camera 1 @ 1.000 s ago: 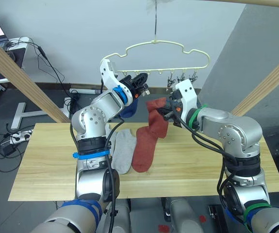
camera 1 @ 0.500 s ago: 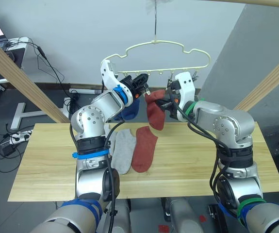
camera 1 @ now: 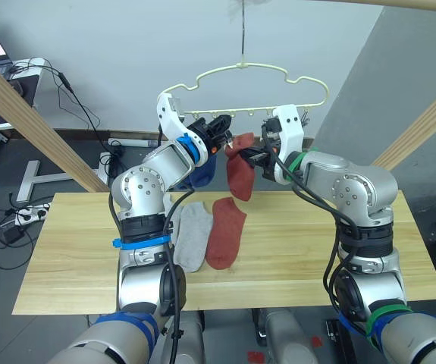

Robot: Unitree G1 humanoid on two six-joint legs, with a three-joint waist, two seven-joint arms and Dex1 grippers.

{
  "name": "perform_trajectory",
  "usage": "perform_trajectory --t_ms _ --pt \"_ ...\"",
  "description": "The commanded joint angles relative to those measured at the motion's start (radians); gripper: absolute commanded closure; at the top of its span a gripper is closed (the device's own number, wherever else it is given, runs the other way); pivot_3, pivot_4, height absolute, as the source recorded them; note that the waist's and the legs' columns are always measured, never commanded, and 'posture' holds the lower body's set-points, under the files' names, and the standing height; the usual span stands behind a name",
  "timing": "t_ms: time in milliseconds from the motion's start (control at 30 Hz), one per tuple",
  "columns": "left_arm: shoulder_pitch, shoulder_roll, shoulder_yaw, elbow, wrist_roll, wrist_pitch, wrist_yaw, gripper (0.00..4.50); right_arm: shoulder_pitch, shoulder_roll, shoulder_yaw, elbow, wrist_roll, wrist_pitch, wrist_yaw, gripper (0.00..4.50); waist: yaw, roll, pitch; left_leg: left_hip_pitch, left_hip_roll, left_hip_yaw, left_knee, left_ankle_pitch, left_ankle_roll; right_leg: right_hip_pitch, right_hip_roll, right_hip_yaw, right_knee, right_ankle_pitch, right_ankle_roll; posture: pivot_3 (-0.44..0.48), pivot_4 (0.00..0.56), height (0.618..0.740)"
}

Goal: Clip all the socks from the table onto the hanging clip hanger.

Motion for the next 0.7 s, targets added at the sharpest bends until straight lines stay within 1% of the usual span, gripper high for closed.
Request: perform_trajectory --t_ms 33,100,200,267,467,567,700 --pt "0.008 0.002 -0.015 -0.032 -0.007 -0.01 -0.001 3.75 -0.027 0.006 -0.012 -0.053 0.025 -0.003 0.007 4.5 0.0 0.0 0.0 0.0 0.0 0.0 0.0 0.0 0.0 0.0 0.0 0.0 0.0 0.0 0.0 -0.048 0.283 0.74" --pt "0.01 0.002 -0.014 -0.032 -0.008 -0.01 -0.001 3.22 -0.027 0.008 -0.012 -0.055 0.026 0.0 0.006 4.5 0.0 0.0 0.0 0.0 0.0 0.0 0.0 0.0 0.0 0.0 0.0 0.0 0.0 0.0 0.0 -0.05 0.284 0.74" --pt "0.01 0.003 -0.016 -0.031 -0.009 -0.008 -0.002 2.22 -0.023 0.01 -0.013 -0.061 0.029 0.005 0.004 4.5 0.0 0.0 0.0 0.0 0.0 0.0 0.0 0.0 0.0 0.0 0.0 0.0 0.0 0.0 0.0 -0.052 0.288 0.74" --pt "0.011 0.003 -0.018 -0.034 -0.014 -0.001 -0.005 1.67 -0.02 0.011 -0.013 -0.066 0.03 0.009 0.004 4.5 0.0 0.0 0.0 -0.001 0.0 0.0 0.0 0.0 0.0 -0.001 0.0 0.0 0.0 0.0 0.0 -0.052 0.288 0.74" --pt "0.015 0.013 -0.021 -0.05 -0.034 0.016 -0.031 1.67 -0.008 0.005 -0.012 -0.079 0.03 0.027 0.007 4.5 0.0 0.0 0.0 -0.001 0.0 0.0 0.0 0.0 0.0 -0.001 0.0 0.0 0.0 0.0 0.0 -0.05 0.288 0.74" --pt "0.031 0.056 -0.07 -0.078 -0.004 0.015 -0.078 1.63 0.003 -0.01 0.002 -0.09 0.027 0.035 0.011 3.7 0.0 0.0 0.0 -0.001 0.0 0.0 0.0 0.0 0.0 -0.001 0.0 0.0 0.0 0.0 0.0 -0.043 0.287 0.74" --pt "0.09 0.152 -0.162 -0.155 0.017 0.023 -0.182 1.63 0.02 -0.028 0.018 -0.103 0.018 0.039 0.008 2.29 -0.001 0.0 0.0 -0.001 0.0 0.0 -0.001 0.0 0.0 -0.001 0.0 0.0 0.0 0.0 0.0 -0.031 0.286 0.74"
